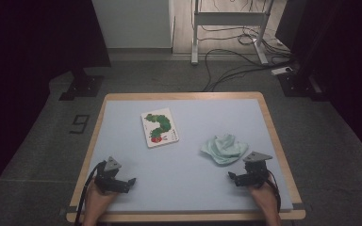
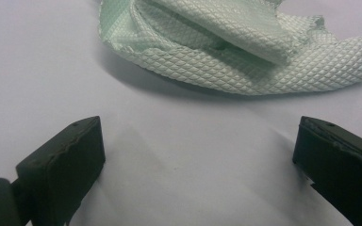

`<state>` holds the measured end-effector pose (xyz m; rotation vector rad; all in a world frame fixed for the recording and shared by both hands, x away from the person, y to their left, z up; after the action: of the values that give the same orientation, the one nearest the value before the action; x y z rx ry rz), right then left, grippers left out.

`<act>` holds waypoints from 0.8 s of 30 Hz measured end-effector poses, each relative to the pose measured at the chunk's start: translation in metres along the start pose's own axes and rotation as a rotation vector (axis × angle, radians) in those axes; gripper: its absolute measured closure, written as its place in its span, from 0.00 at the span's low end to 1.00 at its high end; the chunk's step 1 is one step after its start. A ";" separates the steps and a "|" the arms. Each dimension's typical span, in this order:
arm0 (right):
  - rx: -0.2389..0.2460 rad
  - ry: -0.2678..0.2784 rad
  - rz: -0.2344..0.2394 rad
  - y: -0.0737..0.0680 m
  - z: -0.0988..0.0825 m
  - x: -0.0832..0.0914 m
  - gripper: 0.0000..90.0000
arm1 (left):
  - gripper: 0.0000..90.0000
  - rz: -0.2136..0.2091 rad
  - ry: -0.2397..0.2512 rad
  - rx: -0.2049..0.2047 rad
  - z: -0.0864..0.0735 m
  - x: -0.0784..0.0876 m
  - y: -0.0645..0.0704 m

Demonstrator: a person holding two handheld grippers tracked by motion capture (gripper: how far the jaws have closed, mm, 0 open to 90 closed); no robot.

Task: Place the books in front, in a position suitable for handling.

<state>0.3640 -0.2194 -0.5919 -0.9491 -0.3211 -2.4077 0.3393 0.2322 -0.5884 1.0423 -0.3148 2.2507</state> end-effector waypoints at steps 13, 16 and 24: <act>-0.027 0.014 -0.018 0.003 0.005 0.008 0.03 | 0.00 0.000 0.000 0.000 0.000 0.000 0.000; -0.032 0.029 -0.010 0.005 0.012 0.014 0.00 | 0.00 0.000 0.000 -0.001 0.000 0.000 0.000; -0.004 0.052 0.001 0.006 0.032 0.020 0.00 | 0.00 0.000 0.000 0.000 0.000 0.000 0.000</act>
<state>0.3733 -0.2193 -0.5550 -0.8863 -0.2966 -2.4286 0.3394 0.2323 -0.5884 1.0423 -0.3149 2.2511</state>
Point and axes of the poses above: each handheld gripper's, and its own axes: x roughly backward along the jaws, z roughly out of its top, y roughly to its right, the point moved 8 cm from there along -x, roughly forward along the jaws, and after that the axes turned 3 degrees about -z, right-handed, at the moved point
